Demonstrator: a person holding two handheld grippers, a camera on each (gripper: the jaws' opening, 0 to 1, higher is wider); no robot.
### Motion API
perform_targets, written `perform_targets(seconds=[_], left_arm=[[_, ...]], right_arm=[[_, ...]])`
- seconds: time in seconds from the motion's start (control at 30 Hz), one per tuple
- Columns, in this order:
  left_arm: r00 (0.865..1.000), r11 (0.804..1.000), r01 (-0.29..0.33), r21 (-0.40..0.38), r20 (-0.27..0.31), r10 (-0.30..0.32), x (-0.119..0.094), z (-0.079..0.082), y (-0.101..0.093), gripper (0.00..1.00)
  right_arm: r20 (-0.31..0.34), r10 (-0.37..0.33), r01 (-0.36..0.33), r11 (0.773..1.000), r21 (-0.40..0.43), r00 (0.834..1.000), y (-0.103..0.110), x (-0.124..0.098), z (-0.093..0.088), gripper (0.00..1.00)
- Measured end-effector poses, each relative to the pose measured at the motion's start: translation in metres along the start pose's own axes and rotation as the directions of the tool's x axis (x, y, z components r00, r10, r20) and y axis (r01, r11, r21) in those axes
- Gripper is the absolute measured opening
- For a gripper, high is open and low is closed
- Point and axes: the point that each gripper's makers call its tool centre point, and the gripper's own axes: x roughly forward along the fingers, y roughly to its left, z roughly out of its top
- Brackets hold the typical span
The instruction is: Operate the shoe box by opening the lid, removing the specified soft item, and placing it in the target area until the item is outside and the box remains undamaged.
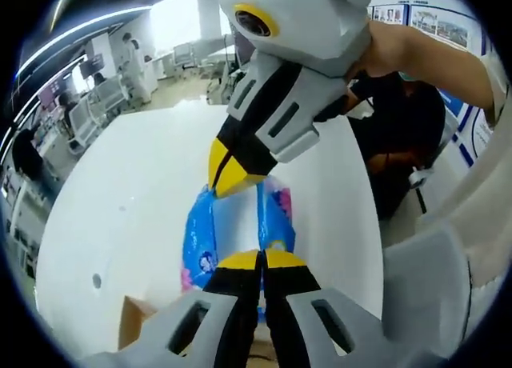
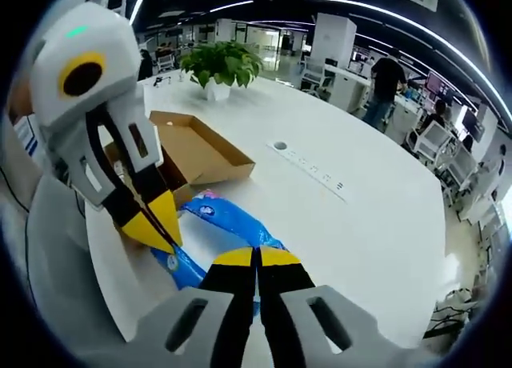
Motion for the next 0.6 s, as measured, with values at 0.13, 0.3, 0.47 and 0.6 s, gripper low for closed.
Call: perform_targets(seconds=[0.13, 0.3, 0.47, 0.6], left_arm=[[1.000, 1.000, 0.013, 0.004, 0.003, -0.013, 0.010, 0.008, 0.000, 0.00], [1.000, 1.000, 0.024, 0.016, 0.005, -0.024, 0.022, 0.017, 0.001, 0.00], [0.999, 0.999, 0.035, 0.026, 0.005, -0.035, 0.034, 0.026, 0.002, 0.00], [0.999, 0.999, 0.038, 0.027, 0.010, -0.039, 0.043, 0.034, 0.005, 0.00]], right_arm=[[-0.006, -0.006, 0.006, 1.000, 0.015, 1.000, -0.010, -0.003, -0.007, 0.00], [-0.012, -0.012, 0.013, 0.999, 0.032, 1.000, -0.023, -0.006, -0.016, 0.00], [-0.012, -0.019, 0.020, 0.998, 0.051, 1.000, -0.036, -0.009, -0.023, 0.00], [-0.013, -0.025, 0.026, 0.997, 0.067, 1.000, -0.046, -0.010, -0.029, 0.00]])
